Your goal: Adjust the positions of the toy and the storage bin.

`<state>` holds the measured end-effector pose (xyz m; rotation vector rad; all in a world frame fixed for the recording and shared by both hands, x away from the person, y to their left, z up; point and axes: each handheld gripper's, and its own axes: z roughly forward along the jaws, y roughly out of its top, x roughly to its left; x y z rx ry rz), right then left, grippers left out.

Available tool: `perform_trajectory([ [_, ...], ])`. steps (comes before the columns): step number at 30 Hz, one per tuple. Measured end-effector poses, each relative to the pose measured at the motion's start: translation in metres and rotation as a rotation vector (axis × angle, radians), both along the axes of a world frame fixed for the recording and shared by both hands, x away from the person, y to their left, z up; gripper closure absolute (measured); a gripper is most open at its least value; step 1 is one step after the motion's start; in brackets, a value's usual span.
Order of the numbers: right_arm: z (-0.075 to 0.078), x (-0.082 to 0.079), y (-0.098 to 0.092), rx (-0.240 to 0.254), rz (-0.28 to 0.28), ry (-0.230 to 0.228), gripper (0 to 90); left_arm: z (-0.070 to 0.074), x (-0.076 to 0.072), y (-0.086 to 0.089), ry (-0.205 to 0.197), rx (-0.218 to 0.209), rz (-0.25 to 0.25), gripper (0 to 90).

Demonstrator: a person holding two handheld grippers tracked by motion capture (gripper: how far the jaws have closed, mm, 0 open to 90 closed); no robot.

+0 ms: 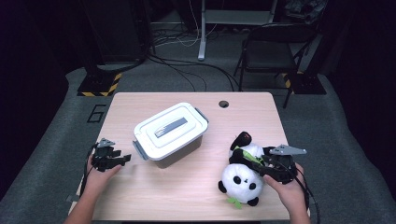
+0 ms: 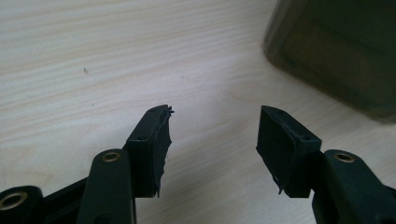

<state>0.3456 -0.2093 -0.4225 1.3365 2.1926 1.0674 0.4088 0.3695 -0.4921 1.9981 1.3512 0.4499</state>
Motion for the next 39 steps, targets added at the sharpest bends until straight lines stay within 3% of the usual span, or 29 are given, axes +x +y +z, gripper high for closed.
perform_trajectory([
  [7,0.006,-0.003,-0.002,0.021,-0.016,-0.039,48.4,0.029,-0.005,-0.001,-0.072,-0.053,-0.006,43.7],
  [11,0.006,-0.004,-0.001,0.074,-0.022,-0.07,47.6,0.044,-0.007,0.0,-0.073,-0.111,-0.02,49.3],
  [16,0.004,-0.004,0.0,0.078,-0.025,-0.083,47.5,0.055,-0.006,-0.003,-0.09,-0.117,-0.031,48.1],
  [24,0.003,-0.003,-0.001,0.085,-0.028,-0.09,46.5,0.081,0.004,-0.01,-0.15,-0.138,-0.038,45.6],
  [30,-0.003,-0.001,0.0,0.096,-0.026,-0.08,45.1,0.1,0.012,-0.018,-0.158,-0.122,-0.074,44.4],
  [39,-0.007,0.001,0.0,0.106,-0.03,-0.069,44.5,0.102,0.031,-0.033,-0.162,-0.125,-0.093,44.9],
])
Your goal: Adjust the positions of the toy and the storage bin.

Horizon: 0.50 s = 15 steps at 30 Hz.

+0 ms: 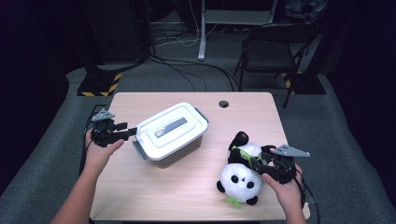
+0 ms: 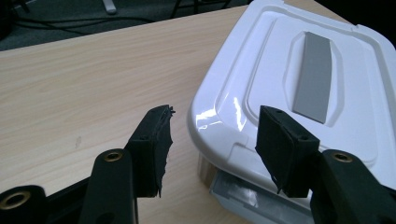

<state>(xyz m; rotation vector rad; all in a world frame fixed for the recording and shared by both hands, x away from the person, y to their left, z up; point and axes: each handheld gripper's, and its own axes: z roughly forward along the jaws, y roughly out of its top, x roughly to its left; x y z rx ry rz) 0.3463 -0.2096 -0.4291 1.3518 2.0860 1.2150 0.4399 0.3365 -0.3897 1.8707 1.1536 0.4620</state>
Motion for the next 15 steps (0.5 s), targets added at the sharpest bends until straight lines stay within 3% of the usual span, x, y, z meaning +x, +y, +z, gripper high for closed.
perform_trajectory([
  [5,-0.002,0.001,0.0,0.005,0.003,0.004,44.2,-0.008,0.014,-0.006,0.032,0.009,0.012,44.9],
  [12,-0.002,0.001,-0.001,0.011,0.005,0.005,43.8,-0.016,0.026,-0.014,0.039,0.023,0.009,46.9],
  [15,-0.003,0.001,-0.001,0.01,0.003,0.007,43.6,-0.018,0.027,-0.014,0.045,-0.002,-0.011,49.9],
])
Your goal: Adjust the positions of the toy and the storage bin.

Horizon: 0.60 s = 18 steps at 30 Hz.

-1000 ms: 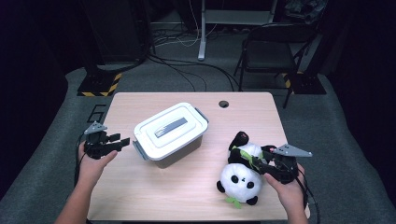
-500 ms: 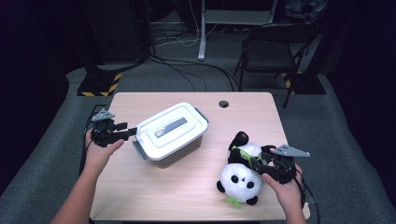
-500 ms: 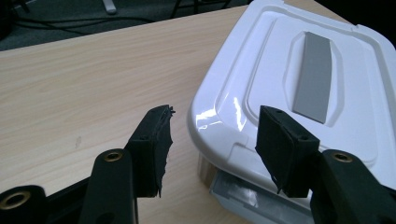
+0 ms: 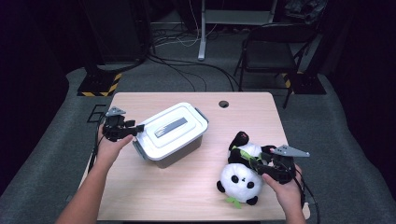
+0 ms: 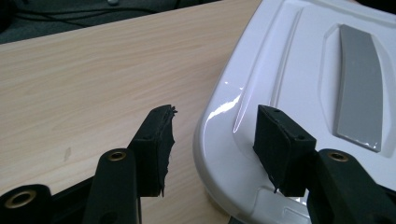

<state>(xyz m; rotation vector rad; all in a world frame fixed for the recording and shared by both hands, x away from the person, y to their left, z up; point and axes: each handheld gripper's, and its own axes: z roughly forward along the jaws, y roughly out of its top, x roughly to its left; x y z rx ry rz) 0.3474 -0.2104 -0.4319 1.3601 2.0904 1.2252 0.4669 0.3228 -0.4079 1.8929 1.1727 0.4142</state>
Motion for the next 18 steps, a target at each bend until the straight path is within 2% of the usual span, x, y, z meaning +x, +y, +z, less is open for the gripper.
perform_trajectory([
  [1,0.0,0.0,0.0,0.0,0.0,0.001,43.5,0.0,-0.001,0.0,0.002,-0.007,-0.01,52.0],
  [5,-0.001,0.001,0.0,0.008,0.002,0.005,43.2,0.002,-0.009,-0.001,-0.019,0.032,-0.027,54.6],
  [8,-0.001,0.001,0.0,0.006,0.002,0.004,43.2,0.002,-0.016,-0.002,-0.011,0.025,-0.039,54.5],
  [10,-0.001,0.001,0.001,0.005,0.002,0.005,43.2,0.004,-0.023,-0.004,-0.005,0.047,-0.059,54.5],
  [12,-0.001,0.001,0.002,0.002,0.0,0.006,43.2,0.003,-0.03,-0.008,-0.019,0.057,-0.062,55.4],
  [16,-0.002,0.001,0.003,-0.004,0.004,0.008,43.2,0.0,-0.045,-0.008,-0.01,0.0,-0.085,55.4],
  [18,-0.002,0.001,0.003,-0.007,0.005,0.012,43.3,-0.001,-0.051,-0.007,-0.007,-0.012,-0.089,55.6],
])
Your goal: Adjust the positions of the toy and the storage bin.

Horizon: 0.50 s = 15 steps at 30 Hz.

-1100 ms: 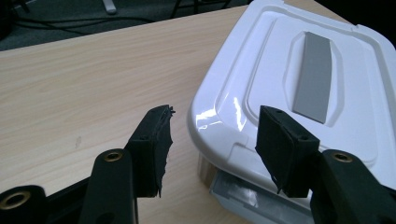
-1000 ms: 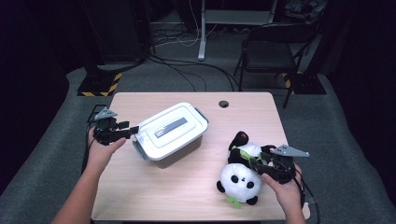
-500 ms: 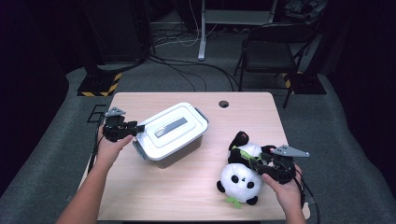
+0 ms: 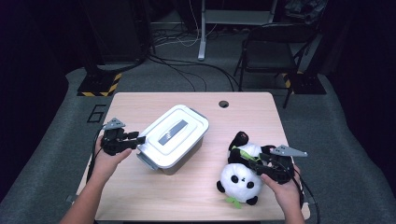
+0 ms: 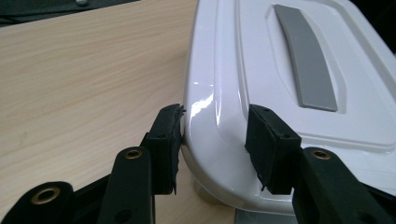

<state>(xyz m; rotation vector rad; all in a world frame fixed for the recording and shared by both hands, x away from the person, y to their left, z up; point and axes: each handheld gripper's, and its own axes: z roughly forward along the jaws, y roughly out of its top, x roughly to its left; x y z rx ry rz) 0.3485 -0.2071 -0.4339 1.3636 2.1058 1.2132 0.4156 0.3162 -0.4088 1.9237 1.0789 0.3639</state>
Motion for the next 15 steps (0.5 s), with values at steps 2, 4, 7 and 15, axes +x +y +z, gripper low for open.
perform_trajectory([
  [2,-0.001,0.0,0.0,-0.002,0.0,0.0,43.3,0.0,-0.005,0.0,0.001,0.0,0.004,57.0],
  [4,-0.001,0.0,0.001,-0.011,0.002,0.004,43.3,0.002,-0.011,-0.001,-0.005,0.013,0.007,60.8],
  [7,-0.001,0.0,0.001,-0.012,0.001,0.007,43.3,0.002,-0.019,-0.001,-0.014,0.022,-0.004,61.1],
  [15,-0.002,0.001,0.002,-0.014,0.003,0.008,43.3,0.005,-0.022,0.001,-0.006,0.022,0.006,59.4],
])
